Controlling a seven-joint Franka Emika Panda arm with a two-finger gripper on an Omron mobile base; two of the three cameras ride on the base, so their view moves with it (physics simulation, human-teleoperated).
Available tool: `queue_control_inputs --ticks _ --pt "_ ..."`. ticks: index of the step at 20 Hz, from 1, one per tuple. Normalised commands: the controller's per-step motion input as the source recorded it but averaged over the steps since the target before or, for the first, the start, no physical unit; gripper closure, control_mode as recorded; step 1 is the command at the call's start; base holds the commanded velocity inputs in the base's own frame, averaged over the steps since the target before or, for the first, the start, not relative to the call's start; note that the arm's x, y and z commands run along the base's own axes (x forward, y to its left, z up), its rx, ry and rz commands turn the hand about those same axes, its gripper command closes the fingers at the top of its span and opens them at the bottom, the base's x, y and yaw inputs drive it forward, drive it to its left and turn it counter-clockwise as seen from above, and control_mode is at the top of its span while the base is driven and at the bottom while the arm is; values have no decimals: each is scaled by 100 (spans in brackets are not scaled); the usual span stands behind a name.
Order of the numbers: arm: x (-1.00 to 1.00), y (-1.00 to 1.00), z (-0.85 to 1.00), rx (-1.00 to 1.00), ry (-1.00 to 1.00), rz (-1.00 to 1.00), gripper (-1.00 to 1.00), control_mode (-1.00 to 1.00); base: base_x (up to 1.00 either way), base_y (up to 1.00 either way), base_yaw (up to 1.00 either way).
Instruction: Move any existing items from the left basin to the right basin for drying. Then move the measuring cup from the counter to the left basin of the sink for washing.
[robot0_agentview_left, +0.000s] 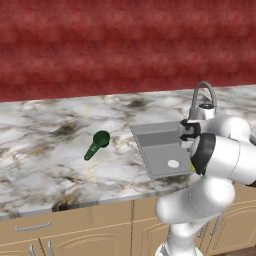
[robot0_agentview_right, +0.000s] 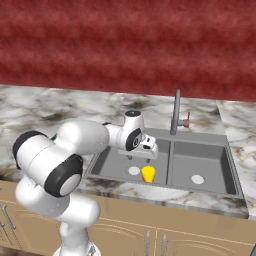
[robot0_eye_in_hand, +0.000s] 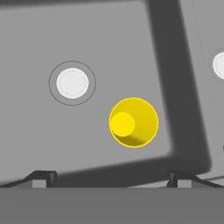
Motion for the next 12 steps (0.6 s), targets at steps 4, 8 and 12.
queue_control_inputs --ticks 4,8,12 --pt "15 -1 -7 0 0 -1 -100 -100 0 0 0" --pt "16 -5 -8 0 1 0 -100 -100 0 0 0" --pt "14 -8 -11 0 0 0 -100 -100 0 0 0"
